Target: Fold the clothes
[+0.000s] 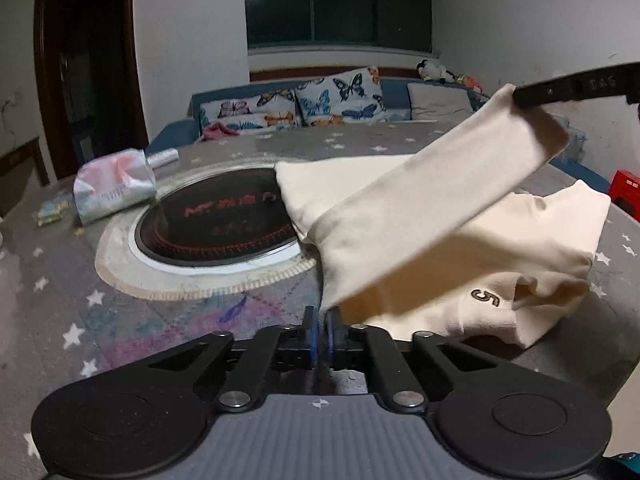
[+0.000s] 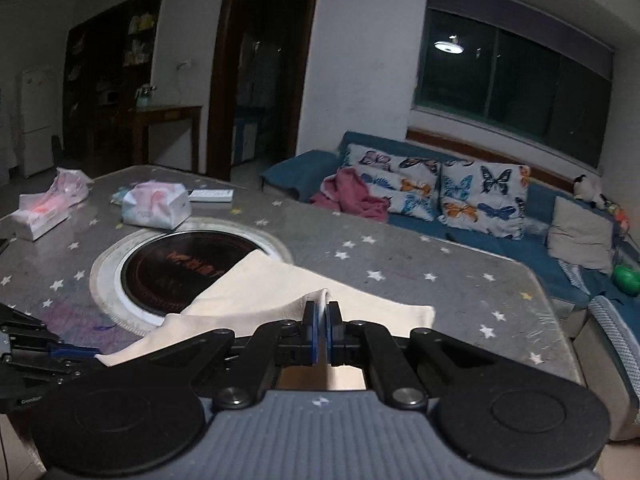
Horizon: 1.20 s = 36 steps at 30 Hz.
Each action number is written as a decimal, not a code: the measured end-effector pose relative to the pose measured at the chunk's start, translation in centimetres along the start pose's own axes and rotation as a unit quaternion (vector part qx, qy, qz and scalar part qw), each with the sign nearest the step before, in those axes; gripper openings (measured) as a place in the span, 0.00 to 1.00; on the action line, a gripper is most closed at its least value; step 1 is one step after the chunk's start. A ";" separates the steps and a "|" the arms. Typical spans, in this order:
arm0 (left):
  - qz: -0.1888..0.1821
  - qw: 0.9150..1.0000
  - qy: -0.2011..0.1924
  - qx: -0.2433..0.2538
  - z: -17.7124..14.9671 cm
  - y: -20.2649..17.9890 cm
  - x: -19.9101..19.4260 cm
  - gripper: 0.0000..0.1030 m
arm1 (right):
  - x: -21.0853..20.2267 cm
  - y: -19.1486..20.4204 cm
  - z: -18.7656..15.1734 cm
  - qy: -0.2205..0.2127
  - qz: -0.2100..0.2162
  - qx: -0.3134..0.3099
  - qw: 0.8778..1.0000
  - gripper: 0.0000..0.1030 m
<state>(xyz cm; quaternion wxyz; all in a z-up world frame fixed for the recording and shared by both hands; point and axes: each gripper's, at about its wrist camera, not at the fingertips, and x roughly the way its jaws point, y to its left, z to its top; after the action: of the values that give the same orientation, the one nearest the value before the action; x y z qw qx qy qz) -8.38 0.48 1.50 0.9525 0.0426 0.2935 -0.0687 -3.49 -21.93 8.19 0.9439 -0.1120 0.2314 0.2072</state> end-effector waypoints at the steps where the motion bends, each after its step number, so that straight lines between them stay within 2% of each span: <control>1: 0.001 1.000 -0.002 0.002 0.0 0.0 -0.2 0.03 | 0.1 -0.1 -0.2 0.004 -0.005 0.003 1.000 0.03; 6: -0.007 1.000 0.016 0.007 -0.3 0.6 -0.2 0.04 | 3.2 -0.9 -3.5 0.082 -0.011 0.039 0.996 0.04; 10: -0.014 0.999 0.029 0.002 0.1 1.6 -0.6 0.07 | 3.9 -1.7 -5.2 0.104 -0.017 0.054 0.993 0.06; 11: -0.015 1.000 0.027 0.000 0.4 1.8 -0.8 0.09 | 3.9 -1.9 -5.4 0.104 -0.017 0.056 0.993 0.07; 13: -0.015 1.000 0.020 -0.002 1.2 2.0 -1.2 0.20 | 3.2 -1.9 -5.0 0.090 -0.012 0.055 0.994 0.07; 15: -0.016 1.000 0.010 -0.007 2.3 2.0 -1.2 0.38 | 2.6 -1.7 -4.9 0.077 -0.001 0.050 0.996 0.08; 17: -0.023 1.000 0.001 -0.010 3.4 1.6 -1.0 0.40 | 2.9 -1.3 -5.3 0.078 0.014 0.049 0.996 0.08; 22: -0.051 0.999 -0.010 0.002 5.5 -0.8 0.7 0.40 | 4.3 -1.3 -7.5 0.115 0.027 0.062 0.991 0.08; 26: -0.075 0.997 -0.006 0.015 6.8 -3.1 2.6 0.40 | 2.2 -2.8 -7.4 0.092 0.027 0.089 0.991 0.10; 28: -0.096 0.995 -0.003 0.021 7.3 -4.6 3.4 0.40 | 1.0 -4.1 -7.5 0.080 0.013 0.106 0.991 0.11; 31: -0.118 0.992 0.005 0.034 7.8 -7.1 4.8 0.40 | -0.1 -6.9 -8.7 0.081 -0.034 0.131 0.988 0.13; 36: -0.143 0.988 0.025 0.057 8.0 -10.7 7.1 0.40 | -1.7 -12.8 -11.3 0.088 -0.127 0.190 0.970 0.13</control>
<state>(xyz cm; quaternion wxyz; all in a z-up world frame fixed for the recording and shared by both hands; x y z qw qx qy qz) 0.15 -11.82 3.67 0.9214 0.0560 0.3156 -0.2196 -3.61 -37.32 0.63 0.9424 0.0232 0.3327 0.0271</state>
